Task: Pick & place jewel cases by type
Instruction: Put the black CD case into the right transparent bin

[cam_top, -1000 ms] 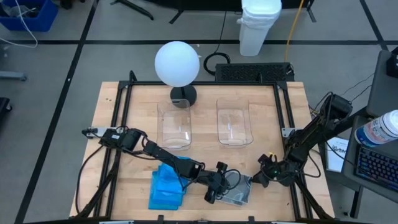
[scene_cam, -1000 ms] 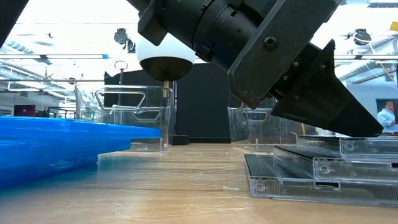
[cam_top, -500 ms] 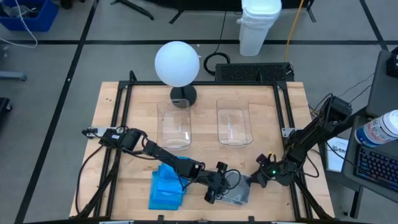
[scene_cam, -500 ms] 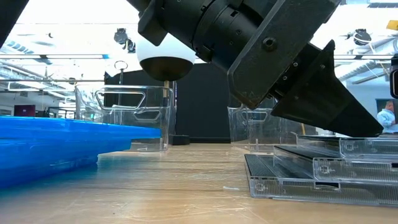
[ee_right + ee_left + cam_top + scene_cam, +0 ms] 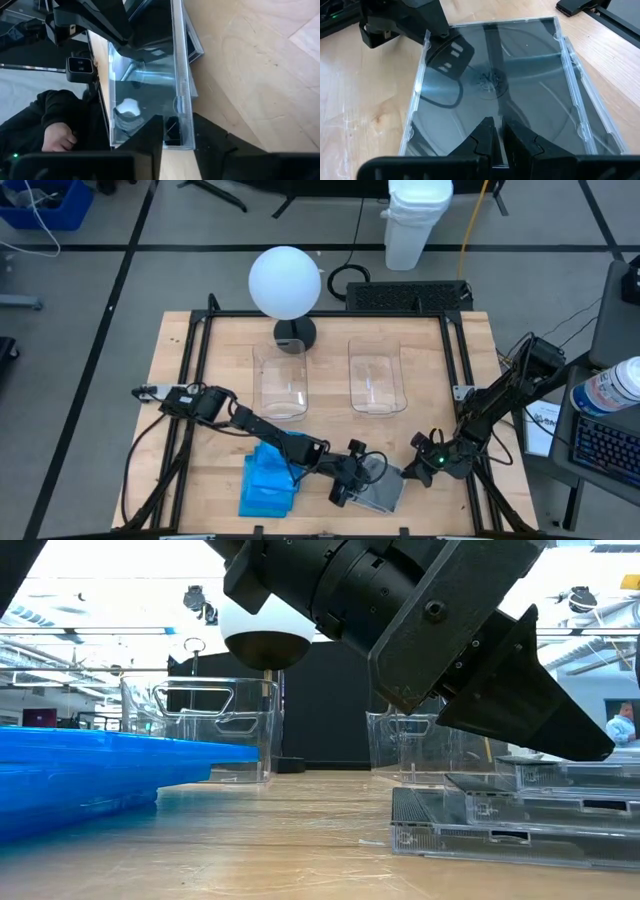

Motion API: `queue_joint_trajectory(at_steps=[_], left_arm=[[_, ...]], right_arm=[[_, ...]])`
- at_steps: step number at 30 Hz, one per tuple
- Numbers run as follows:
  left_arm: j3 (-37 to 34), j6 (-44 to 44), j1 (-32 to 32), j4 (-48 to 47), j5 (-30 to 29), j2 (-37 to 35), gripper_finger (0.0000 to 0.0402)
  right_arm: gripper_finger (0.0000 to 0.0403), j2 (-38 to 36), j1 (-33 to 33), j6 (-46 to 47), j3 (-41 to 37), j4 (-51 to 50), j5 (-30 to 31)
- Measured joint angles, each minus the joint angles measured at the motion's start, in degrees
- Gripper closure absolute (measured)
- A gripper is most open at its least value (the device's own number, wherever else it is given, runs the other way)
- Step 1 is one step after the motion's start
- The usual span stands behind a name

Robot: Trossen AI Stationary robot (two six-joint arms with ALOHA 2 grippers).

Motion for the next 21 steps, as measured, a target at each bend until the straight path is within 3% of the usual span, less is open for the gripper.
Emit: queue_joint_trajectory(at_steps=[5,11,17,21], left_arm=[[0.0,1.1,0.0,0.0,0.0,0.0,0.0355],[-0.1,3.3,-0.4,0.9,-0.5,-0.7,0.0355],[-0.4,9.8,-2.9,-2.2,-2.5,-7.1,0.0355],[-0.1,10.5,-4.9,-7.0,-7.1,-12.6,0.0355]], right_arm=[[0.0362,-0.1,0.0,-0.4,-0.1,0.1,0.1],[0.0343,-0.5,0.0,-1.4,-0.1,-0.5,0.2],[0.0345,-0.5,0.0,-4.1,-0.1,-0.5,0.3],[0.035,-0.5,0.0,-4.6,-0.1,-0.4,0.4]])
